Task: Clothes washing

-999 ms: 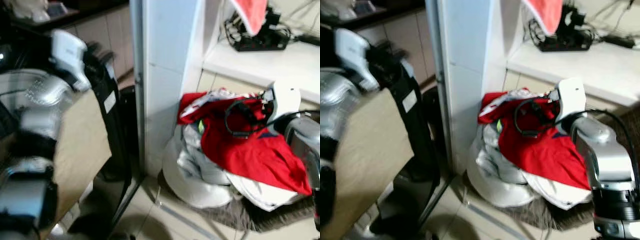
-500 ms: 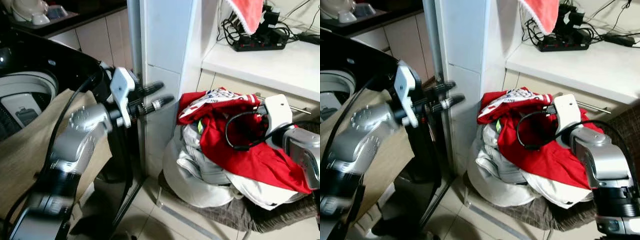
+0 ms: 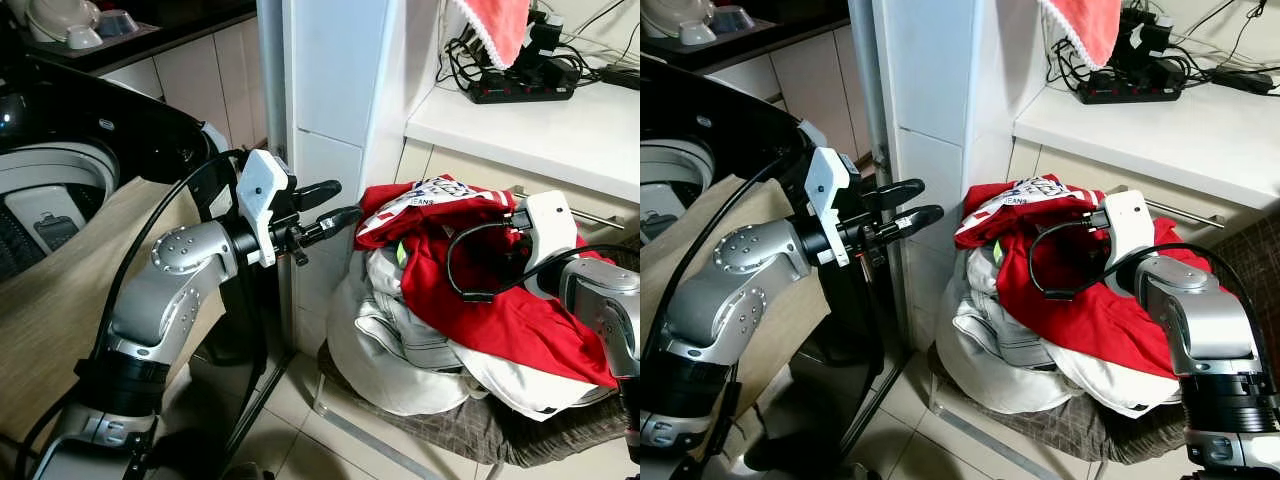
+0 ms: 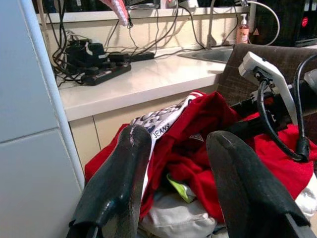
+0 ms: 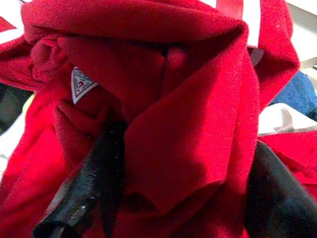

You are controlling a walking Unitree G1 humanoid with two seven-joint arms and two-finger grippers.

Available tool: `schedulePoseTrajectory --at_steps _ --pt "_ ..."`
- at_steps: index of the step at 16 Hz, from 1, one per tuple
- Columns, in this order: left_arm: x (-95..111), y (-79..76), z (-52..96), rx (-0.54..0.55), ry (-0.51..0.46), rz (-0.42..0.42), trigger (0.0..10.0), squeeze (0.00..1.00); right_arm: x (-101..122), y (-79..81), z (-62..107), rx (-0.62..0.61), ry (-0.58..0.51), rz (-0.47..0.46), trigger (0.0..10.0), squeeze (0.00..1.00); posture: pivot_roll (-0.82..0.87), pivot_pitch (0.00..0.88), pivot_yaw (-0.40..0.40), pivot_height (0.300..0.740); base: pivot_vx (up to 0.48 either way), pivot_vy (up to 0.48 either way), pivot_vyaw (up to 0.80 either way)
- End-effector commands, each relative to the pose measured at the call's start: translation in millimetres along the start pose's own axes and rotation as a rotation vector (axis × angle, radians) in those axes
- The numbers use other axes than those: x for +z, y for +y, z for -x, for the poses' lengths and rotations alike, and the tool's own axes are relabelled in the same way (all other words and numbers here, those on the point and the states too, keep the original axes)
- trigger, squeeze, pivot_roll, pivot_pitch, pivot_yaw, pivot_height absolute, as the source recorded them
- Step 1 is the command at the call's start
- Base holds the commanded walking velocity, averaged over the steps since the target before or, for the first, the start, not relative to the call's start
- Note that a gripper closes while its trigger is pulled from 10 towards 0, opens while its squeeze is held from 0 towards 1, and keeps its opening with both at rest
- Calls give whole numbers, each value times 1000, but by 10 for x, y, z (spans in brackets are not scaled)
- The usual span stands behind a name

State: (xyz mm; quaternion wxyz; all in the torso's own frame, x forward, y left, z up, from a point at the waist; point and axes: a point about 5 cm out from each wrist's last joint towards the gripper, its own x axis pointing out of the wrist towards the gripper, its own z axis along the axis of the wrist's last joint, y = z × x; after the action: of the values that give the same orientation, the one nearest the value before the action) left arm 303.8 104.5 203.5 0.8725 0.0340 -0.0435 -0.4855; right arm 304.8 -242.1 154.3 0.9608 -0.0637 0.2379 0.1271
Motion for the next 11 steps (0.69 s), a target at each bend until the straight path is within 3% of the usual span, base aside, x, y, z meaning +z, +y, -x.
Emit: schedulePoseTrajectory --at_steps 1,6,8,9,11 --pt "0 -35 -8 21 -6 -26 10000 0 17 -18 19 -3 -20 -16 0 0 -128 0 19 740 0 0 0" --pt "-123 46 4 210 -62 54 10000 0 5 -7 19 0 -34 -27 0 0 -127 0 16 740 0 0 0" --pt "-125 54 14 327 -49 -24 10000 0 2 -4 23 6 -37 -30 0 0 -125 0 14 740 0 0 0" --pt "-197 -96 21 175 13 63 10000 0 -4 -3 29 8 -38 -32 0 0 -126 0 14 740 0 0 0" --pt "-236 -144 28 177 16 59 10000 0 -12 -4 34 10 -39 -38 0 0 -125 0 14 740 0 0 0"
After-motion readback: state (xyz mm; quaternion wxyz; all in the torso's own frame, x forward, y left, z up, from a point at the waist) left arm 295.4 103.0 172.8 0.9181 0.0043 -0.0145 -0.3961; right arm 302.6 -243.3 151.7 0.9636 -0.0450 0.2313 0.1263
